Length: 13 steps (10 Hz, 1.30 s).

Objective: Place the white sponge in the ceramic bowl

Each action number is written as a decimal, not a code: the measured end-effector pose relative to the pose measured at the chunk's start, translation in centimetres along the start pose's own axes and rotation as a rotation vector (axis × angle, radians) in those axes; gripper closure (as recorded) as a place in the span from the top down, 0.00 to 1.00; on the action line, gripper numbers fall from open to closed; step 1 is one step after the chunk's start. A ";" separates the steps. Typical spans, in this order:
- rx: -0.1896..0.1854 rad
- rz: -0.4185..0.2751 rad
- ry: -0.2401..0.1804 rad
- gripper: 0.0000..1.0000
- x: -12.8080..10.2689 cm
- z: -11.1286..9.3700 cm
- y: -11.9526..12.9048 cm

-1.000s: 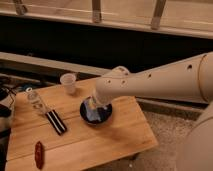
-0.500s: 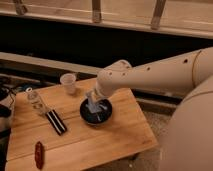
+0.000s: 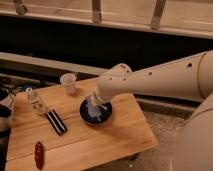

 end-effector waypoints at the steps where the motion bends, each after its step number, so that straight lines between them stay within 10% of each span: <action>1: 0.000 -0.002 0.001 0.61 -0.3 0.2 -0.6; 8: 0.001 0.002 0.001 0.61 0.2 0.2 -0.6; 13: 0.003 0.007 0.001 0.91 0.4 0.1 -0.9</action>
